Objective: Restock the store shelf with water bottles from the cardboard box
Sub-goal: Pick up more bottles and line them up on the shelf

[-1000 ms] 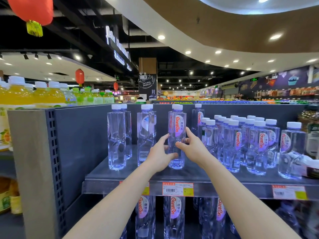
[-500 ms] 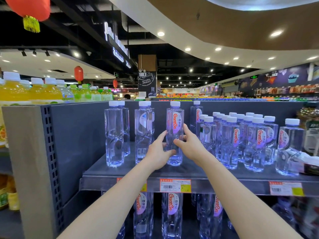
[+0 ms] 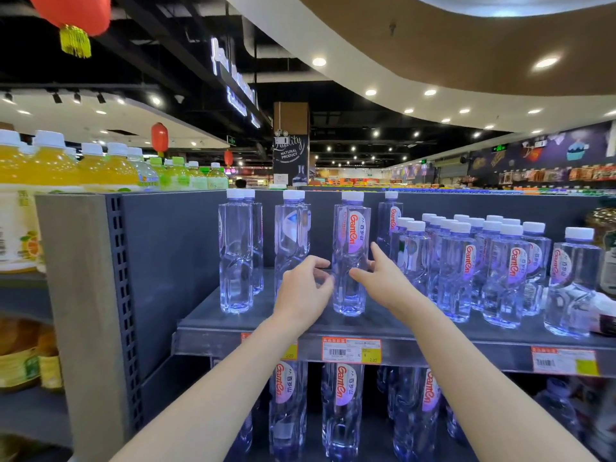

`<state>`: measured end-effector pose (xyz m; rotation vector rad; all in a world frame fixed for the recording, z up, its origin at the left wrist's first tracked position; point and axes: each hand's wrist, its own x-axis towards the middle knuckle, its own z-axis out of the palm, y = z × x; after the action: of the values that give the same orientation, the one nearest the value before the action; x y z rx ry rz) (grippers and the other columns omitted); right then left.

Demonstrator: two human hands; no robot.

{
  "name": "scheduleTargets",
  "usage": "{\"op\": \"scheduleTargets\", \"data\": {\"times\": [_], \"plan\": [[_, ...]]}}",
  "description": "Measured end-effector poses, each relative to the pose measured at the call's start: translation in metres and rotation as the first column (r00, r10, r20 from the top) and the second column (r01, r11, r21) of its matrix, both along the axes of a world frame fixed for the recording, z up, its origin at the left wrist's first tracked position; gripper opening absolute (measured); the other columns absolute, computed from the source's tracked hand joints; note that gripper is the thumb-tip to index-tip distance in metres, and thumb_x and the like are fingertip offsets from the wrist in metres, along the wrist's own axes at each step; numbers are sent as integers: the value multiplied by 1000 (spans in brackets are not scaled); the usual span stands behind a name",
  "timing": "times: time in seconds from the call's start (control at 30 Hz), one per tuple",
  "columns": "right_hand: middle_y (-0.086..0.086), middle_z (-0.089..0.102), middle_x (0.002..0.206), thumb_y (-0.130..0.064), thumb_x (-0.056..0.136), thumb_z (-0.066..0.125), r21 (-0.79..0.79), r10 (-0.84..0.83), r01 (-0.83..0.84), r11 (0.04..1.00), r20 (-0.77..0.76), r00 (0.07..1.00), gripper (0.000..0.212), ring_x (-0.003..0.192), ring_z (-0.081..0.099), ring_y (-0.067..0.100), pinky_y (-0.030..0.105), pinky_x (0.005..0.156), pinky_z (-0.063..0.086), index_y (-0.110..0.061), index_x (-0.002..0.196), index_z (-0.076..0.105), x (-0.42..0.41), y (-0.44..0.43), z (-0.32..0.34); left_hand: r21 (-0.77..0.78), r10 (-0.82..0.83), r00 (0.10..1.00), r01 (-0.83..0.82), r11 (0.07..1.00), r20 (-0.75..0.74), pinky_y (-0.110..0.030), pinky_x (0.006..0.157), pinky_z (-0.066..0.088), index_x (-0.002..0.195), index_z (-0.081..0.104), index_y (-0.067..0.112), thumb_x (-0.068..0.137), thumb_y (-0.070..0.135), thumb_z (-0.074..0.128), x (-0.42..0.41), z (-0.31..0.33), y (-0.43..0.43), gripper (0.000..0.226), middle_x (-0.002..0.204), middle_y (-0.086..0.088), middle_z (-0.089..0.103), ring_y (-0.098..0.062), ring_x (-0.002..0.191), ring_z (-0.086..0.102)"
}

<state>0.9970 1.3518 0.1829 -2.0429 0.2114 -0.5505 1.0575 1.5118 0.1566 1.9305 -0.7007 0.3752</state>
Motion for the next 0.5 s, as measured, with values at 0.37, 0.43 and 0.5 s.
{"op": "scheduleTargets", "data": {"times": [0.37,0.43,0.5], "plan": [[-8,71,90,-10,93,61,-135,-231,284,949,311,922,18,83,63,9,12,75,49,-16,105,73,1,85,-15,-137,259,957,-242,961,127,-35,96,49,132,50,17,89,39,81,19,-12,42,57,129,2,49,-21,118,53],[-2,73,108,-13,98,59,-118,-207,242,963,251,946,27,90,61,7,4,72,41,-16,122,69,10,94,-15,-72,189,982,-188,980,16,-40,104,49,148,39,18,89,44,81,19,-12,42,77,144,-1,51,-23,131,53],[6,68,129,-12,102,52,-114,-185,203,973,155,971,39,96,58,14,15,79,40,-15,140,57,17,102,-16,-13,177,984,-177,984,-4,-46,107,49,152,35,19,88,43,81,21,-11,42,83,151,-2,52,-27,137,51]]}}
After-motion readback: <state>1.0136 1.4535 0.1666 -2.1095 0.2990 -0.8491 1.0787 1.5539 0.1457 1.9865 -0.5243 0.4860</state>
